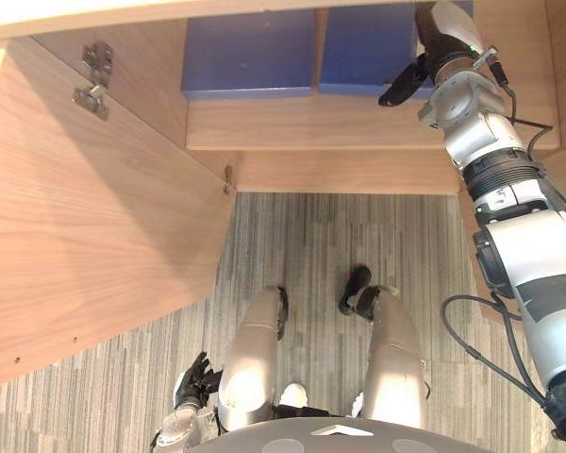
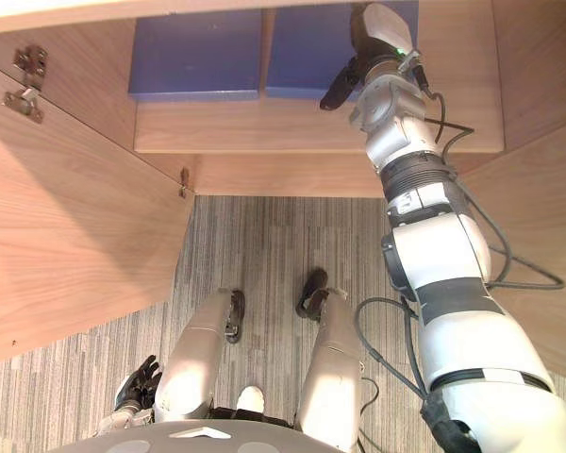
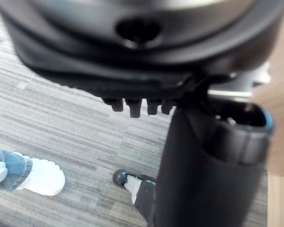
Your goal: Walk over to the cabinet, pick up the folder, carry it to the office cabinet, place the folder inside the office cabinet, then close the office cabinet door
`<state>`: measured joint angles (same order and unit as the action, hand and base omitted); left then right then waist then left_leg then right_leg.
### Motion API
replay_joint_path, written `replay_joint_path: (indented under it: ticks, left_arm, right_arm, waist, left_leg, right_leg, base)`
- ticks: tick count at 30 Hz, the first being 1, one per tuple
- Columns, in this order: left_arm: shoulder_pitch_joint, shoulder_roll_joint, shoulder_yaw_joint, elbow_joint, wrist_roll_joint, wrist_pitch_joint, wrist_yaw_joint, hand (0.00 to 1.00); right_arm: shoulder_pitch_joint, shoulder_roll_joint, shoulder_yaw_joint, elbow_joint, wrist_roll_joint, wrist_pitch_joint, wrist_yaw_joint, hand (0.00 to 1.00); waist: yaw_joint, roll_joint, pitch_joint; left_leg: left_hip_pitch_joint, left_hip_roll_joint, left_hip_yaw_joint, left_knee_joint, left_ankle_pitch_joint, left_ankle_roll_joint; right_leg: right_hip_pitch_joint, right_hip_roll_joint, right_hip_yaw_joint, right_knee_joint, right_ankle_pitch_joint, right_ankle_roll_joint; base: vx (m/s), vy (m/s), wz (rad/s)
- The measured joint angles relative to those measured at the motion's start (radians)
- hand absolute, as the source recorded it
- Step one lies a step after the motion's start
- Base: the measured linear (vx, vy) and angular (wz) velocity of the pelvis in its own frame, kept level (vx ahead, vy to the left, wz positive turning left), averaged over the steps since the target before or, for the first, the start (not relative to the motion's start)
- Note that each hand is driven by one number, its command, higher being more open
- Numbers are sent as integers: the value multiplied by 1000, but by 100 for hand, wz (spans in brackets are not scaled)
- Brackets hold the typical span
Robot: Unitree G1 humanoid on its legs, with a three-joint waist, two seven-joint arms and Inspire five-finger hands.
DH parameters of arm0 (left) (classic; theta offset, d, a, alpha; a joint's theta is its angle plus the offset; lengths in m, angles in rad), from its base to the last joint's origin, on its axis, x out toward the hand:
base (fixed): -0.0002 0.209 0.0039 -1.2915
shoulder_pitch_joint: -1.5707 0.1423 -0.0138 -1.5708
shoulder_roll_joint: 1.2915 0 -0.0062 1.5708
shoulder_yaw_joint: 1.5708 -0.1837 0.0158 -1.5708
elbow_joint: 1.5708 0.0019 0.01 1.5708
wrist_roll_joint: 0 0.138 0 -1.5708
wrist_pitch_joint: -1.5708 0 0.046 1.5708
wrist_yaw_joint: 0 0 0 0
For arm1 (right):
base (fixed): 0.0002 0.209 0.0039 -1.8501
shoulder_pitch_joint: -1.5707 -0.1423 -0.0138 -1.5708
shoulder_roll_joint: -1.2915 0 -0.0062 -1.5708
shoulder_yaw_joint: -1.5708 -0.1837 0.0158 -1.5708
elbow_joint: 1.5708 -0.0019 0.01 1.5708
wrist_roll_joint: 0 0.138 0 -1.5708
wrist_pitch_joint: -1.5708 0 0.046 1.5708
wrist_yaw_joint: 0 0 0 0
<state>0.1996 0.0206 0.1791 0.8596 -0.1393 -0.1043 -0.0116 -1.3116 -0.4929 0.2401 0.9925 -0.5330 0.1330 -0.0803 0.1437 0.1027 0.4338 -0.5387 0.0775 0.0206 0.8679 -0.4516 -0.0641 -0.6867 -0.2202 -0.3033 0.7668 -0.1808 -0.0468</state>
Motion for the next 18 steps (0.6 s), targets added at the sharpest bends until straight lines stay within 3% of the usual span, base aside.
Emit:
replay_joint_path:
  ticks: [4, 9, 11, 18]
  left_arm:
    - [1, -4, 3, 28, 32, 3, 22, 100]
    - [3, -4, 6, 67, 33, 18, 44, 100]
    - [8, -5, 18, 96, 38, 23, 62, 100]
    - [1, 19, 33, 174, 107, 40, 76, 100]
  right_arm:
    - [8, 50, -128, -1, -1, 35, -80, 100]
    - [87, 114, -209, -29, -3, 38, -136, 100]
    - [151, 169, -233, -29, -6, 38, -144, 100]
    - [401, 280, -261, -23, -8, 27, -140, 100]
  waist:
    - [1, 5, -37]
    - [-4, -1, -81]
    - [-6, -12, -121]
    - [-6, -50, -174]
  left_leg:
    - [47, 2, 0, -67, 27, -3]
    - [119, 6, 10, -192, 78, -6]
    - [157, 11, 19, -280, 117, -9]
    - [300, 20, 25, -528, 222, -25]
  right_leg:
    - [50, 13, -10, -67, 22, 5]
    - [126, 38, -23, -194, 69, 11]
    - [163, 61, -26, -288, 108, 13]
    - [343, 138, -44, -622, 265, 16]
  base:
    - [51, 0, 1]
    - [54, 7, -1]
    - [80, -15, -11]
    - [81, -21, -2]
